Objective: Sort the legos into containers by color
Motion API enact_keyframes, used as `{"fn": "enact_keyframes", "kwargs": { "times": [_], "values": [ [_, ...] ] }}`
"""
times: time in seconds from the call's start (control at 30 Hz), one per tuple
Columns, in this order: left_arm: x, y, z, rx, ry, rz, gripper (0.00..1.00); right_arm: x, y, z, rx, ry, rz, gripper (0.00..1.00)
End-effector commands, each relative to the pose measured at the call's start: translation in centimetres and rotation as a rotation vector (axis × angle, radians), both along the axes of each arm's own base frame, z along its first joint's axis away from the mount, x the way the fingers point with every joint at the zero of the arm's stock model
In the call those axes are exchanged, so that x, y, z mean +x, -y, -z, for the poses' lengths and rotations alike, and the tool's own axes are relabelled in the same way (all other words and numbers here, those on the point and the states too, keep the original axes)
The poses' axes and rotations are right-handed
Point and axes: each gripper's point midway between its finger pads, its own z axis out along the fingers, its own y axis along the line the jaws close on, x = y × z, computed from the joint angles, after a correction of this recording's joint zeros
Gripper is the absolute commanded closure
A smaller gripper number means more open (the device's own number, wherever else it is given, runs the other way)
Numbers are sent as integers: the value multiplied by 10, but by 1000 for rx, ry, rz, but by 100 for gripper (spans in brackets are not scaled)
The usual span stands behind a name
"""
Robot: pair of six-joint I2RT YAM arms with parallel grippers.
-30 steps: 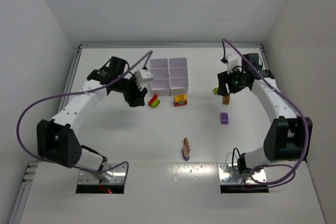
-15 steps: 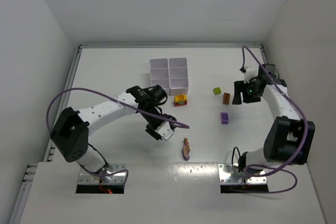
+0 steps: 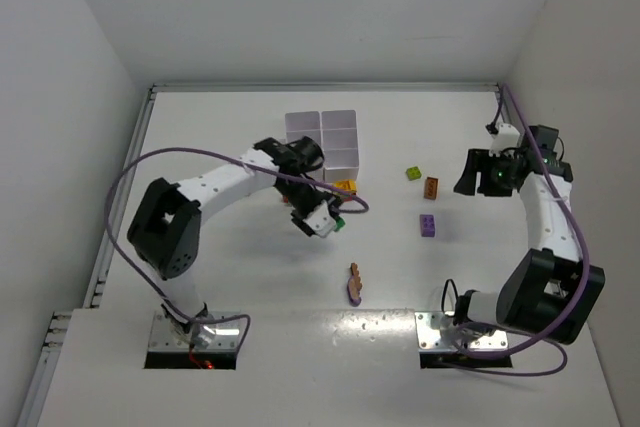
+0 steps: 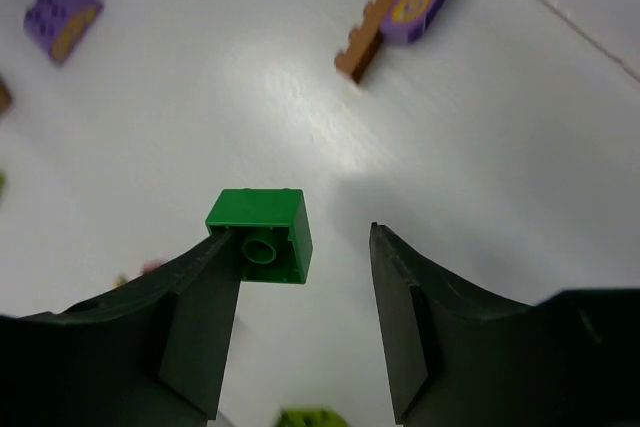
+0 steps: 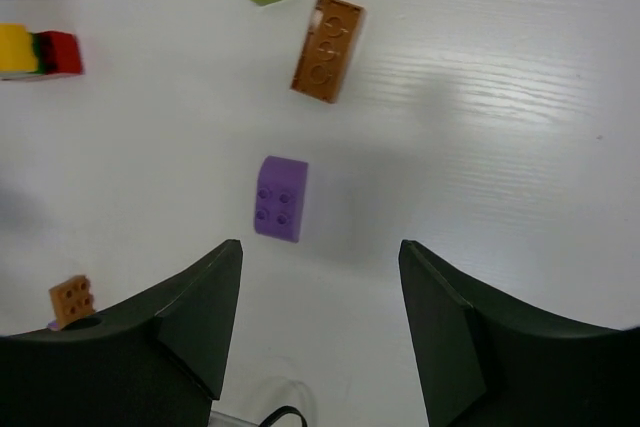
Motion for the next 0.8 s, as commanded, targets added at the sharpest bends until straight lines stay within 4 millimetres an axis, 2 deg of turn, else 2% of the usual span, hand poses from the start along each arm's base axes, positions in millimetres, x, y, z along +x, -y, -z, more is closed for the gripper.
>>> {"fn": "enact_keyframes", "kwargs": {
  "times": [0.0,0.03,0.07,0.1,0.13,0.17,0.2,0.23,0.27,0.3,0.33,0.37,0.43,0.47,0.5,0.53,0.57,0.6,0.63,0.7,0.73,0.77],
  "values": [
    [18,-46,-36,-57,-35,-167,41,3,-27,-26,83,94,-110,36],
    [29,-69,-41,-57,-20,-251,43,-1,-37,-26,112,90,-155,36],
    [33,-83,-35,-29,-47,-300,43,-2,-48,-33,141,109,-210,36],
    [36,-96,-43,-31,-20,-336,43,-2,-66,-47,226,141,-290,36],
    [37,-106,-45,-32,-19,-366,43,-5,-84,-49,281,124,-351,36],
    [39,-120,-42,-11,-39,-434,43,-6,-104,-67,360,168,-440,36],
    [38,-127,-51,-20,-36,-474,43,-5,-117,-74,390,180,-489,36],
    [45,-127,-58,-53,-26,-520,43,-4,-142,-87,406,200,-582,36],
    [47,-136,-57,-40,-108,-647,43,-2,-156,-91,420,191,-616,36],
    [49,-138,-61,-58,-129,-699,43,0,-170,-96,423,195,-659,36],
    [49,-142,-69,-81,-123,-742,43,-4,-195,-100,435,185,-739,36],
    [50,-147,-71,-91,-127,-777,43,9,-209,-105,450,188,-777,36],
    [49,-160,-62,-91,-146,-860,43,20,-236,-109,491,156,-802,36],
    [46,-163,-67,-109,-131,-877,43,28,-262,-124,473,205,-867,36],
    [42,-166,-64,-108,-148,-901,43,39,-277,-112,484,160,-863,36],
    [40,-169,-65,-120,-160,-919,43,52,-292,-125,469,204,-885,36],
    [39,-169,-67,-127,-164,-929,43,53,-316,-128,482,217,-932,36],
    [37,-171,-71,-149,-179,-958,43,59,-329,-126,496,194,-921,36],
    [38,-174,-72,-163,-192,-983,43,64,-354,-121,527,176,-973,36],
    [41,-179,-78,-195,-219,-1037,43,69,-377,-116,544,170,-1014,37],
    [44,-186,-82,-212,-224,-1073,43,69,-391,-126,575,193,-1059,37],
    [42,-187,-81,-227,-258,-1081,43,70,-410,-111,588,183,-1095,37]
  ]
}}
